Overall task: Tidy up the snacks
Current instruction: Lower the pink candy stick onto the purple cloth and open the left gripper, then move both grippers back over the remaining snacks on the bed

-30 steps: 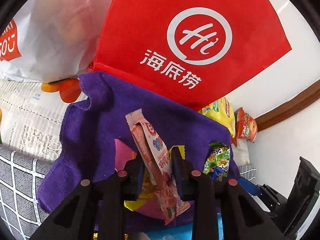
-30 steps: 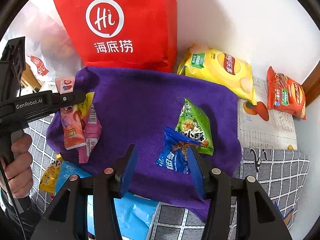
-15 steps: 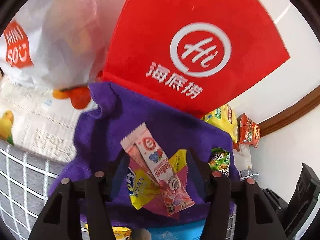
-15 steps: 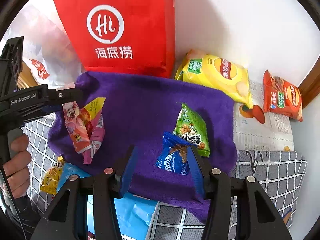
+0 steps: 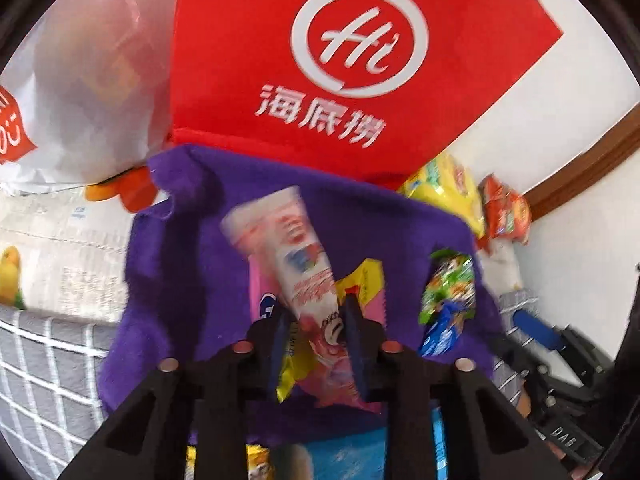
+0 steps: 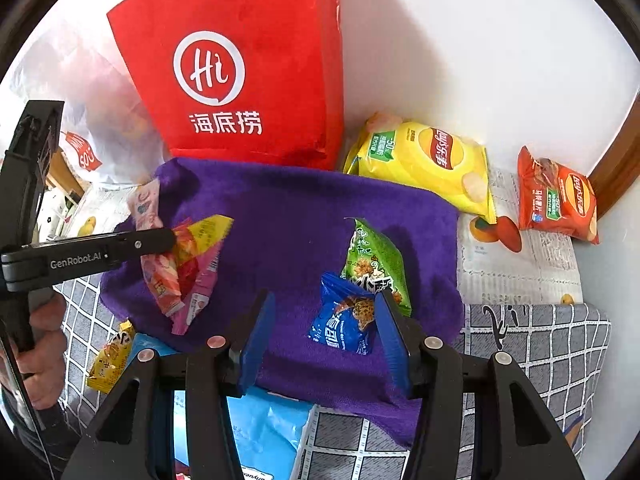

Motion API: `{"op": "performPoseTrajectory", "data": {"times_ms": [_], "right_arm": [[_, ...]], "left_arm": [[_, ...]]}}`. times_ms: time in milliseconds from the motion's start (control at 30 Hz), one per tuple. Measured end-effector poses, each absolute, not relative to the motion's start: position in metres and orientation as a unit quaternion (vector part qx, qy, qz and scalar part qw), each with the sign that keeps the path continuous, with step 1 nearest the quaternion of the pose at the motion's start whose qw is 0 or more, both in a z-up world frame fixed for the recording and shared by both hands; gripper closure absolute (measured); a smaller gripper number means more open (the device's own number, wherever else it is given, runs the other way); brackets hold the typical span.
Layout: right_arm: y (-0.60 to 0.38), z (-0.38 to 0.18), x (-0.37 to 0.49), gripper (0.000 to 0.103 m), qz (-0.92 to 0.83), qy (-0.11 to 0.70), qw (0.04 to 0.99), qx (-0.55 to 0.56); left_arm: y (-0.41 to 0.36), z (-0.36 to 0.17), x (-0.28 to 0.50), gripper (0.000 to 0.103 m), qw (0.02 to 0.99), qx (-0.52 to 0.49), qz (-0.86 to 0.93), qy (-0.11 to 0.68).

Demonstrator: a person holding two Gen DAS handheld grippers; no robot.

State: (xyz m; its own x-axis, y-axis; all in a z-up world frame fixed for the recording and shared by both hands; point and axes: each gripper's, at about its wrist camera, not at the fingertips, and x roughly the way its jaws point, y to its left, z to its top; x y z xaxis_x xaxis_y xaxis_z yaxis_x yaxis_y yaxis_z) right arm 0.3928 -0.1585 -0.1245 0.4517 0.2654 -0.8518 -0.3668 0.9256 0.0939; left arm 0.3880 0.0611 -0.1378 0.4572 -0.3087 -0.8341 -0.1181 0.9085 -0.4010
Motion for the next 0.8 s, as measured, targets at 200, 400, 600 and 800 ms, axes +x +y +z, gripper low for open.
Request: {"op": "performPoseTrajectory", "data": {"times_ms": [200,400,600,800], "right_arm": [[-0.16,-0.124,0.394,0.051,0.184,0.49,0.851,-0.048],[-0.158,-0.118,0.389,0.051,0.183,0.481,0.855,-0.053],[-0.155,-0.102,0.378,0.049,0.189,0.452,0.87,-0.056],[-0.149,-0.082,0.361,0.049,0.183,0.398,0.897,-0.055]], "left_arm": [[0.062,-0.138,0.39,0.081,0.819,-0.243,-0.079,0.513],[0.07,-0.13,0.388,0.05,0.818,-0.24,-0.062,0.519],[0.087,-0.107,0.378,0.044,0.837,-0.227,-0.035,0.497],[0.096,-0.09,0.368,0.044,0.84,-0.209,-0.02,0.499]]}}
